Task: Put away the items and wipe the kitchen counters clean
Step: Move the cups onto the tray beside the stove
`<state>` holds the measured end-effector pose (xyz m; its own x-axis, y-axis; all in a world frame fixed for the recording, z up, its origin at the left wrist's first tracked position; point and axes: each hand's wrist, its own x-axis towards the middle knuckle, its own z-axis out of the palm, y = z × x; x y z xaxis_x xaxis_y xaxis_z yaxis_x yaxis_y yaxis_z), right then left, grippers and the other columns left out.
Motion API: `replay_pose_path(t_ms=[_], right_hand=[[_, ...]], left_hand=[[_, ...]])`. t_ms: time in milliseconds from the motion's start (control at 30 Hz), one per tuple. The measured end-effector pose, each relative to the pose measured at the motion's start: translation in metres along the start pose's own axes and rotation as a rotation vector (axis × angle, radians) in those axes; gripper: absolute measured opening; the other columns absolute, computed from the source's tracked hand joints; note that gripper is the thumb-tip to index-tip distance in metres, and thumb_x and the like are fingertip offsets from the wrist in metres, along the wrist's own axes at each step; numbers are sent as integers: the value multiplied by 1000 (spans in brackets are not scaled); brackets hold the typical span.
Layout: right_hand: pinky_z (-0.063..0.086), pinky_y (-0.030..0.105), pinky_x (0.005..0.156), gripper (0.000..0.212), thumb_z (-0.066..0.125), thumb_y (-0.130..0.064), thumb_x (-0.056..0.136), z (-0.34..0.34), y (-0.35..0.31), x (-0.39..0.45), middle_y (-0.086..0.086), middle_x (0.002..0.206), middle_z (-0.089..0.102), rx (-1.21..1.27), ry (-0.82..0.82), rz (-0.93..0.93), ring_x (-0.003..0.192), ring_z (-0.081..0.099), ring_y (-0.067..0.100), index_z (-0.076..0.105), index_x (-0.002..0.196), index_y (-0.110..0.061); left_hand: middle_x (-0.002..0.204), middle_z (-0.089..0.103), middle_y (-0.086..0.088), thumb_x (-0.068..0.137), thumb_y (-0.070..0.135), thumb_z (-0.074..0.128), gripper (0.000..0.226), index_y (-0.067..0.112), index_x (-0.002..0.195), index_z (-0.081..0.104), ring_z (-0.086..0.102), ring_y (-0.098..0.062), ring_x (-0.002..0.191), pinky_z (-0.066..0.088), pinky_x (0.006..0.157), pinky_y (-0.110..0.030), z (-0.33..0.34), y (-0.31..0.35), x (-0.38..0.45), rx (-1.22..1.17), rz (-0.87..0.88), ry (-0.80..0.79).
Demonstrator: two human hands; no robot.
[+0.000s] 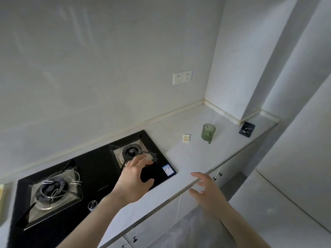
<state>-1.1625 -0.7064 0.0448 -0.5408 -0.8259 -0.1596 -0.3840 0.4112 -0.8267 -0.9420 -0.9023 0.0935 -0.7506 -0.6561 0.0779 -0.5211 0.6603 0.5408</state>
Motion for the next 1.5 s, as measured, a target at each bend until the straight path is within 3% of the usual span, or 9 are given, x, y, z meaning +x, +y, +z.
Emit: replay_pose_path(t_ms=[233,567,733,867,1000,1100,1167,1333,1500], right_hand=[[56,33,97,51,73,-36,91,-39,12,71,-18,139,45,-64,62,39,122,53,9,50,135,-42],[53,19,75,63,73,-27,92,-83,47,192,-8,152,40,-37,50,207,117,48,9,40,146,-33],[45,39,103,66,67,-28,95,-114,80,252,0,154,40,-24,68,316,135,46,24,34,151,-25],[39,35,102,74,66,-24,95,-132,104,309,9,160,35,32,58,411,141,41,30,27,156,-14],[50,40,98,75,69,-28,90,-135,131,357,12,152,46,51,76,524,124,58,34,33,153,-11],[57,39,75,51,70,-31,86,-130,162,391,13,106,69,66,52,595,80,69,32,59,128,-5],[58,42,73,39,69,-31,83,-123,178,408,13,85,69,99,53,619,61,63,28,65,109,-3],[51,34,61,17,57,-19,99,-117,146,402,11,76,59,309,79,636,62,55,22,57,83,-11],[56,38,77,14,44,-18,106,-98,121,407,9,99,62,526,54,658,69,61,18,54,111,-10]], left_hand=[[159,31,14,85,36,71,57,35,140,52,31,-16,146,34,119,-38,12,0,65,-19,33,-49],[160,26,18,87,40,71,57,43,139,49,25,-15,149,33,121,-40,24,-10,117,-12,-115,-60],[159,30,16,88,40,72,56,42,139,49,26,-17,149,31,120,-40,35,-4,131,2,-219,-7],[158,33,16,87,39,73,55,43,138,51,30,-17,147,35,119,-43,49,6,144,-16,-306,58],[158,34,14,87,37,74,55,40,138,53,30,-18,147,35,120,-42,56,15,148,-15,-384,96],[158,34,14,87,38,74,57,38,140,52,32,-18,146,33,120,-40,66,23,144,-3,-457,135],[158,34,15,87,39,74,57,39,140,52,32,-18,146,33,119,-37,71,26,137,5,-515,157],[151,39,19,86,38,74,53,37,136,54,39,-16,137,36,112,-31,86,34,115,0,-616,205],[154,37,18,85,37,75,54,38,136,55,37,-18,140,36,113,-34,93,40,92,11,-739,239]])
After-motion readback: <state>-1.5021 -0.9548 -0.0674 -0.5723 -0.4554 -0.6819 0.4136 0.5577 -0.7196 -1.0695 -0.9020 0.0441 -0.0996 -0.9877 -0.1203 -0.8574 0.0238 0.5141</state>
